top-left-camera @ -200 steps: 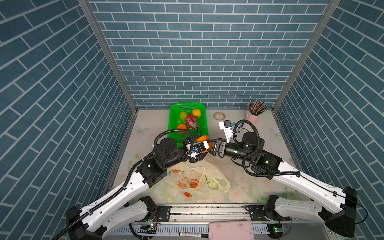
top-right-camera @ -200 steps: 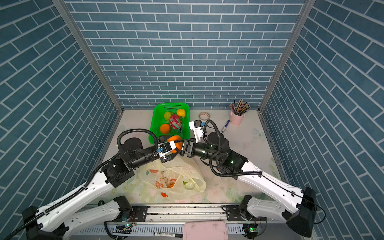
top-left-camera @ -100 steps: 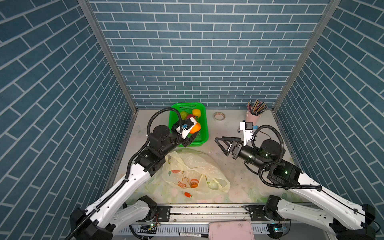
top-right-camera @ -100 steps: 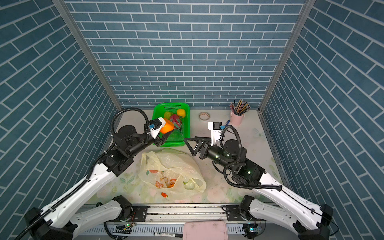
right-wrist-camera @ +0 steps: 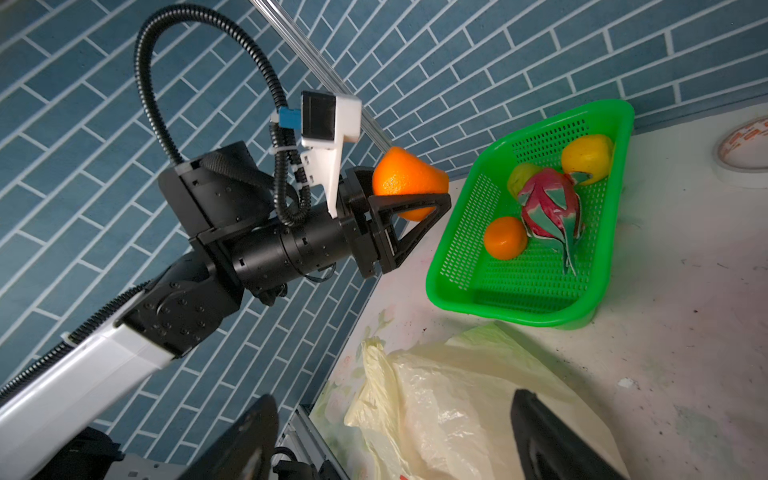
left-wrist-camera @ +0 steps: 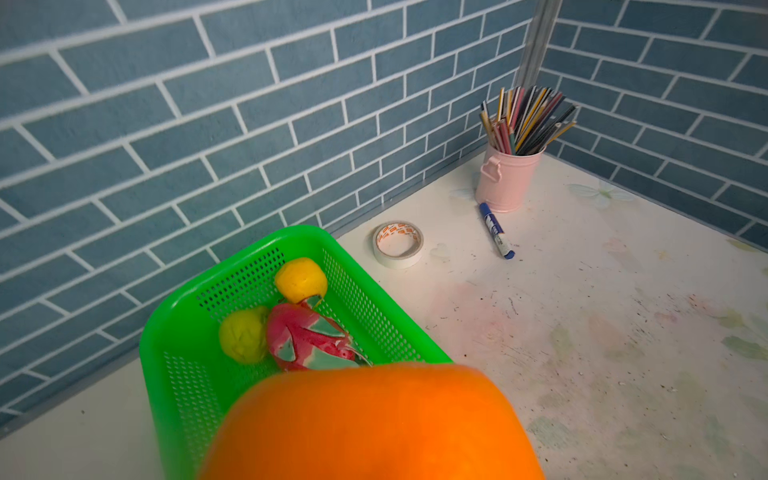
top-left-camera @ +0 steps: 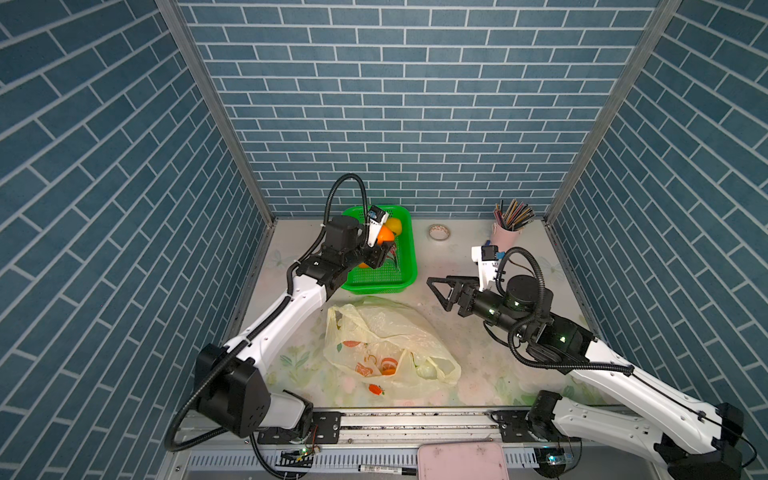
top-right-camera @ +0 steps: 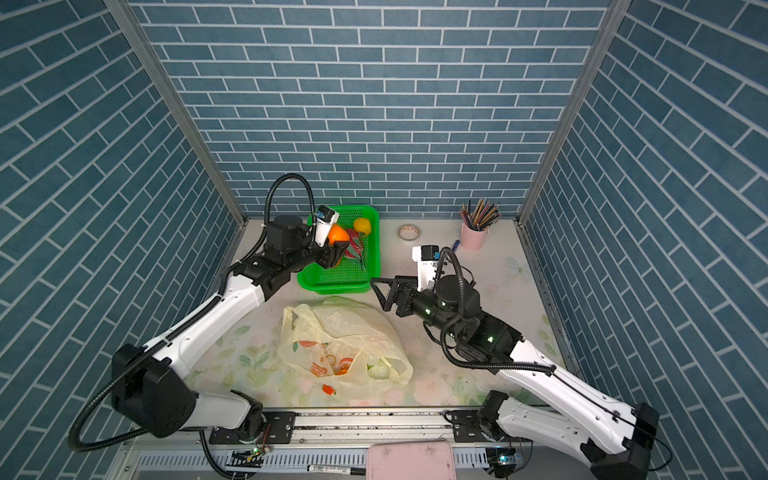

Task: Untie the knot of the plastic bag and take out the fruit
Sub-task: 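Carry the orange into the basket with the left gripper while the right withdraws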

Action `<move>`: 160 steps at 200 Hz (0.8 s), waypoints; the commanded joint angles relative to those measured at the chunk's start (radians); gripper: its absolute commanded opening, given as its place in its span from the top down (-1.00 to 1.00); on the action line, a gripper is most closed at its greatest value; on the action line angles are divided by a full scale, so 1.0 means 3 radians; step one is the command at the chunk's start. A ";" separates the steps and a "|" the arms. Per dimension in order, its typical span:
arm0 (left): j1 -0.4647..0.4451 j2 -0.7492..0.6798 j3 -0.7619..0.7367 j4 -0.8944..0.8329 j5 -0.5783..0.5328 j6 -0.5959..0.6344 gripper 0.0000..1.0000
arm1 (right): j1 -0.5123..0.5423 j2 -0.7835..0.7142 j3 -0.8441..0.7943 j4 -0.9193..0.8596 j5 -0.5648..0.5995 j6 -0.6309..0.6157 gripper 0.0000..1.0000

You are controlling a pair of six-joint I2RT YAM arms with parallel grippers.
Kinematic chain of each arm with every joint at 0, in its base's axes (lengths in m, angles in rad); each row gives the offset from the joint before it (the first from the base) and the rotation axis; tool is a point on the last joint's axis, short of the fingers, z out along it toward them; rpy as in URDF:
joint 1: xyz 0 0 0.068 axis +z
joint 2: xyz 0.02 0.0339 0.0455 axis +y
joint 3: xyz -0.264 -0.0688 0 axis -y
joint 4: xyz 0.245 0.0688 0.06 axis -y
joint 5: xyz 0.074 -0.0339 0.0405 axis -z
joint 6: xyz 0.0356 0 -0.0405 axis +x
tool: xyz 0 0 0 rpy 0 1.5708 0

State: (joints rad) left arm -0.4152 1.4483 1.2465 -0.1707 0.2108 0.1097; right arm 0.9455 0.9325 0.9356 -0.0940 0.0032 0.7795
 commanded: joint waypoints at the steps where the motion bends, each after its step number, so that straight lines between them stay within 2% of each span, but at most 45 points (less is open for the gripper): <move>1: 0.0089 0.0231 0.0202 -0.0306 0.0054 -0.0281 -0.20 | -0.0025 0.0031 0.0086 -0.0161 -0.0001 -0.0134 -0.76; 65: 0.0240 0.0982 0.0645 -0.0862 0.0192 -0.0593 -0.20 | -0.0056 0.0072 0.0086 -0.0255 -0.0047 -0.0183 -0.76; 116: 0.0239 0.1751 0.1252 -0.1543 0.0289 -0.0638 -0.20 | -0.0083 0.0083 0.0087 -0.0299 -0.0081 -0.0205 -0.76; 160: 0.0239 0.2127 0.1405 -0.1612 0.0227 -0.0617 -0.20 | -0.0093 0.0025 0.0038 -0.0361 -0.0063 -0.0205 -0.76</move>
State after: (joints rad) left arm -0.3489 2.0445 1.6249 -0.5854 0.2817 -0.0673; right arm 0.9245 0.9573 0.9356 -0.1749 -0.0151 0.7502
